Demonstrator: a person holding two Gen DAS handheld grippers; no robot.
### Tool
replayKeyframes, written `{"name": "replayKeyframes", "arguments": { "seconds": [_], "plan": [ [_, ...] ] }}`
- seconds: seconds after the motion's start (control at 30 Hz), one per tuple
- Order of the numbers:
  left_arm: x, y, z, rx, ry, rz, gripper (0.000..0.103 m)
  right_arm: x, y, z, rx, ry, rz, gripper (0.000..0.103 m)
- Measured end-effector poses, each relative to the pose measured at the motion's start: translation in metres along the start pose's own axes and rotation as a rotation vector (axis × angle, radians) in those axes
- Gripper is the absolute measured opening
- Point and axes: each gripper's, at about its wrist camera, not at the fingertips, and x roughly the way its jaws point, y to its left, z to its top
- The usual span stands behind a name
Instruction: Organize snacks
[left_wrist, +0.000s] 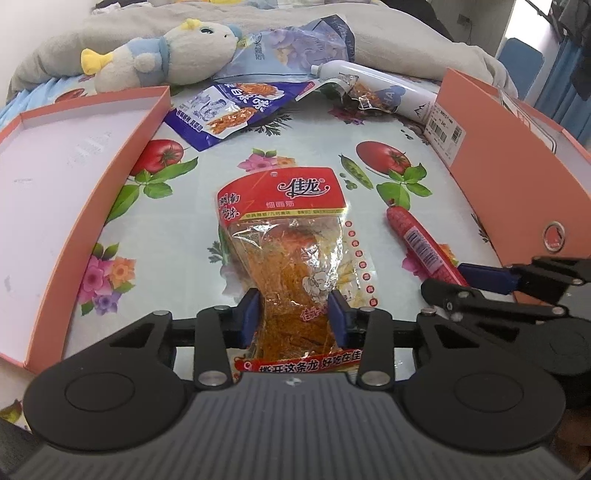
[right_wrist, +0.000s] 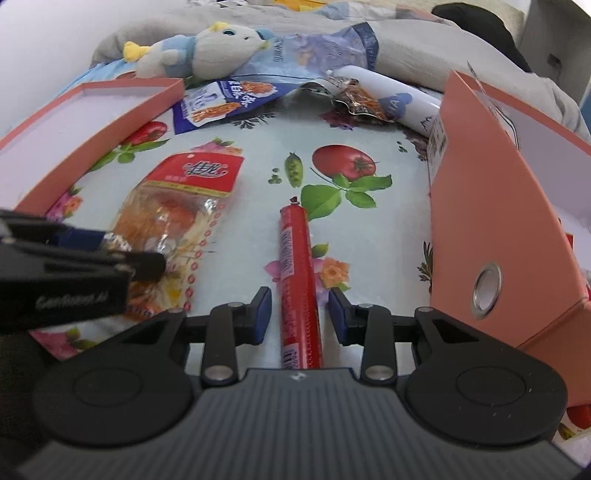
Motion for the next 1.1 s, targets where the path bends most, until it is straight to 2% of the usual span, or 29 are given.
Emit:
{"name": "replayKeyframes", "arguments": {
  "seconds": [0.03,0.17,0.37,0.67,1.1],
  "plan": [
    [-0.001,0.001,0.000,-0.005,0.001,-0.005,0.042,-0.001,-0.001,0.000,0.017,0.004,0.004,0.025],
    [-0.004,0.006,0.003,-0.039,0.001,-0.037,0.032,-0.006,-0.004,0.002,0.057,0.006,0.038,0.024],
    [-0.011,0.005,0.004,-0.057,-0.012,-0.057,0.025,-0.017,-0.012,0.004,0.102,0.003,0.025,0.024],
    [-0.036,0.000,0.017,-0.099,-0.057,-0.078,0.021,-0.043,-0.026,0.014,0.138,-0.018,0.037,0.024],
    [-0.095,-0.023,0.061,-0.103,-0.124,-0.098,0.019,-0.101,-0.035,0.047,0.159,-0.091,0.062,0.024]
  ]
}}
